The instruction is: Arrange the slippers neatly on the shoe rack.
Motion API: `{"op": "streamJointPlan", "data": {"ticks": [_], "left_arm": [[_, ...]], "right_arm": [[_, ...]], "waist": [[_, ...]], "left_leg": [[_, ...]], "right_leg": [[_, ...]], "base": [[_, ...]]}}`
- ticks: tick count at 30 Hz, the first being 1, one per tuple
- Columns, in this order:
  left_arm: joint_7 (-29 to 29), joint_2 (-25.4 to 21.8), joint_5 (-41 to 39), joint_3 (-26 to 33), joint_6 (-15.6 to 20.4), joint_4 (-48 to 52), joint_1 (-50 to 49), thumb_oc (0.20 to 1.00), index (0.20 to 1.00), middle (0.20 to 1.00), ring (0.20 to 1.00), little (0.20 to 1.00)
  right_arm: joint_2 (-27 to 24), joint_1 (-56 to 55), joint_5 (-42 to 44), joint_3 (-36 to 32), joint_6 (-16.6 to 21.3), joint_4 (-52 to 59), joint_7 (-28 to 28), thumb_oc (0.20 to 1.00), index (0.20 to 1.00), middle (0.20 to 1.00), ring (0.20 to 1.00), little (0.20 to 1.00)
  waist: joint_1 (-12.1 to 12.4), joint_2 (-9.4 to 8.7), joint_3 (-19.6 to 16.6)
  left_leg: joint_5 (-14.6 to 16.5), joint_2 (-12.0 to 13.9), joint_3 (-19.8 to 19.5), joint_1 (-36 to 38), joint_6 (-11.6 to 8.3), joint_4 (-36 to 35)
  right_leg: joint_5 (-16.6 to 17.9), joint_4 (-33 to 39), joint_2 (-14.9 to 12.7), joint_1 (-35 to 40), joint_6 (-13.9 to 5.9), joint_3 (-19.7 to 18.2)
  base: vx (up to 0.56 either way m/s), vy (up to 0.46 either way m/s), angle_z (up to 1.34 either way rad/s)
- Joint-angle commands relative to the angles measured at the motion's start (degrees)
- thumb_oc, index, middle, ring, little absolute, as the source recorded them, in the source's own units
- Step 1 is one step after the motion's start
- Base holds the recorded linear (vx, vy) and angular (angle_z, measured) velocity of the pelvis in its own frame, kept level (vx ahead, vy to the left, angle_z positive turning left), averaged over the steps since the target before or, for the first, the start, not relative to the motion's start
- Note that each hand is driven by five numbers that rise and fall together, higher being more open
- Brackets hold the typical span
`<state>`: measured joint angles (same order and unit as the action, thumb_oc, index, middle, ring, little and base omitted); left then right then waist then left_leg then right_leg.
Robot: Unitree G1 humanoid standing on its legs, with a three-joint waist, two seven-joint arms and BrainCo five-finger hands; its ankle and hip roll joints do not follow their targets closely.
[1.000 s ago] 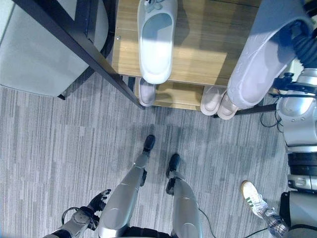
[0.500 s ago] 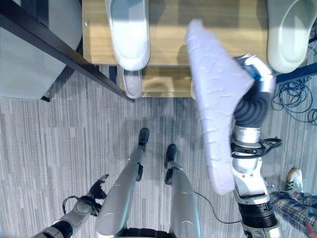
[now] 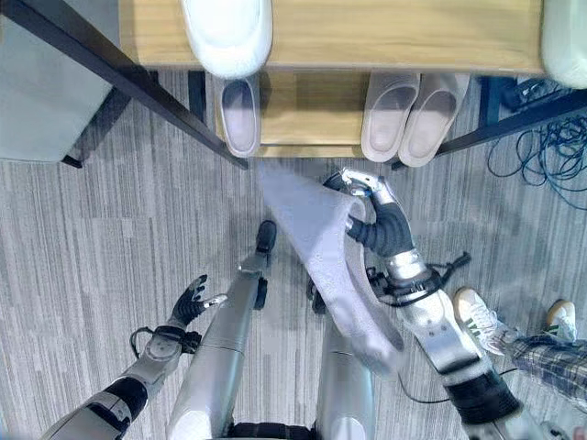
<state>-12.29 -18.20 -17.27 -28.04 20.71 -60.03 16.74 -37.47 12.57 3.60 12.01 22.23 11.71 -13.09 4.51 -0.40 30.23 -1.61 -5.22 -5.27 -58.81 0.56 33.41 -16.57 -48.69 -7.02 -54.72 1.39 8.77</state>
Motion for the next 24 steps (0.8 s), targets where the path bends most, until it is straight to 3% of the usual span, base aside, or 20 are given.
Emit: {"op": "streamJointPlan", "data": {"ticks": [1,2,8,10,13,16,18,19,22,24], "left_arm": [[-0.07,2.21,0.98,3.35,-0.78,-2.95,-7.23,1.0,1.0,1.0,1.0,1.0],[-0.37,1.5,-0.21,5.5,-0.75,-4.8,-8.88,1.0,1.0,1.0,1.0,1.0],[-2.84,-1.46,-2.37,11.02,0.66,-6.09,-12.23,1.0,1.0,1.0,1.0,1.0],[-3.08,-2.12,-3.8,12.62,0.87,-6.23,-12.57,1.0,1.0,1.0,1.0,1.0],[-4.43,-6.49,-11.18,19.3,2.73,-5.21,-14.2,1.0,1.0,1.0,1.0,1.0],[-4.41,-8.6,-14.63,23.68,2.77,-6.3,-14.38,1.0,1.0,1.0,1.0,1.0],[-4.63,-14.18,-17.2,28.75,2.76,-9.19,-14.59,1.0,1.0,1.0,1.0,1.0],[-4.58,-14.18,-17.24,28.86,2.77,-9.21,-14.65,1.0,1.0,1.0,1.0,1.0],[-3.65,-25.39,-18.22,33.99,1.63,-13.55,-13.96,1.0,1.0,1.0,1.0,1.0],[-2.82,-27.45,-17.85,34.9,0.99,-14.2,-14.51,1.0,1.0,1.0,1.0,1.0]], "right_arm": [[-5.13,-1.63,-4.97,-7.66,3.12,4.96,-5.78,0.2,0.2,0.2,0.2,0.2],[-6.54,-0.06,-6.7,-9.17,3.5,2.81,-8.54,0.2,0.2,0.2,0.2,0.2],[-12.46,3.95,-11.87,-11.91,3.34,1.04,-13.27,0.2,0.2,0.2,0.2,0.2],[-13.33,5.17,-12.03,-11.66,3.15,0.06,-13.92,0.2,0.2,0.2,0.2,0.2],[-15.79,11.26,-10.74,-9.69,2.26,-1.49,-15.47,0.2,0.2,0.2,0.2,0.2],[-17.2,15.03,-10.94,-8.08,1.28,-3.07,-15.52,0.2,0.2,0.2,0.2,0.2],[-19.77,20.47,-10.31,-5.11,-0.01,-9.0,-16.02,0.2,0.2,0.2,0.2,0.2],[-19.73,20.79,-10.29,-4.81,0.06,-9.21,-16.07,0.2,0.2,0.2,0.2,0.2],[-20.67,26.3,-6.66,-1.14,-0.37,-15.5,-15.61,0.2,0.2,0.2,0.2,0.2],[-21.03,26.91,-6.8,-0.59,-0.77,-16.04,-15.36,0.2,0.2,0.2,0.2,0.2]], "waist": [[-0.29,4.3,-0.43],[0.3,4.99,-0.43],[2.0,6.6,-0.43],[2.19,6.78,-0.43],[3.31,7.26,-0.43],[3.56,7.21,-0.43],[4.24,7.12,-0.43],[4.14,7.01,-0.43],[4.38,7.03,-0.43],[4.49,7.13,-0.43]], "left_leg": [[9.79,0.17,-1.03,-5.15,0.76,10.24],[11.55,-0.07,-0.99,-8.44,0.9,15.03],[16.79,-0.38,-0.23,-17.7,1.49,28.8],[17.78,-0.56,-0.09,-19.69,1.68,31.57],[21.16,-0.69,0.18,-26.5,2.04,42.64],[22.74,-0.47,0.45,-30.38,2.26,48.19],[25.56,-0.09,0.91,-31.15,2.38,53.24],[25.49,-0.06,0.98,-31.15,2.41,53.14],[27.9,0.35,0.91,-31.15,2.33,56.92],[28.66,0.41,1.0,-31.15,2.33,58.21]], "right_leg": [[-3.04,-4.92,-1.01,-1.74,-2.5,-3.26],[-5.16,-9.62,-1.39,-4.95,-1.57,-3.86],[-10.58,-23.85,-2.39,-13.98,-0.01,-5.17],[-11.59,-26.93,-2.37,-16.07,0.36,-5.61],[-14.58,-37.95,-2.78,-22.53,1.15,-6.45],[-15.46,-42.77,-3.04,-25.95,1.34,-6.68],[-16.53,-47.65,-3.01,-27.22,1.72,-7.7],[-16.46,-47.6,-3.0,-27.28,1.76,-7.75],[-17.14,-51.28,-2.71,-27.73,2.18,-9.42],[-17.45,-52.54,-2.63,-27.82,2.34,-9.9]], "base": [[0.06,-0.099,0.24],[0.07,-0.042,0.23],[0.08,-0.03,0.1],[0.07,-0.004,0.03],[0.11,-0.012,-0.02],[0.09,0.01,-0.03],[0.09,0.022,-0.03],[0.07,0.024,-0.13],[0.05,0.015,-0.12],[0.03,0.01,0.01]]}}
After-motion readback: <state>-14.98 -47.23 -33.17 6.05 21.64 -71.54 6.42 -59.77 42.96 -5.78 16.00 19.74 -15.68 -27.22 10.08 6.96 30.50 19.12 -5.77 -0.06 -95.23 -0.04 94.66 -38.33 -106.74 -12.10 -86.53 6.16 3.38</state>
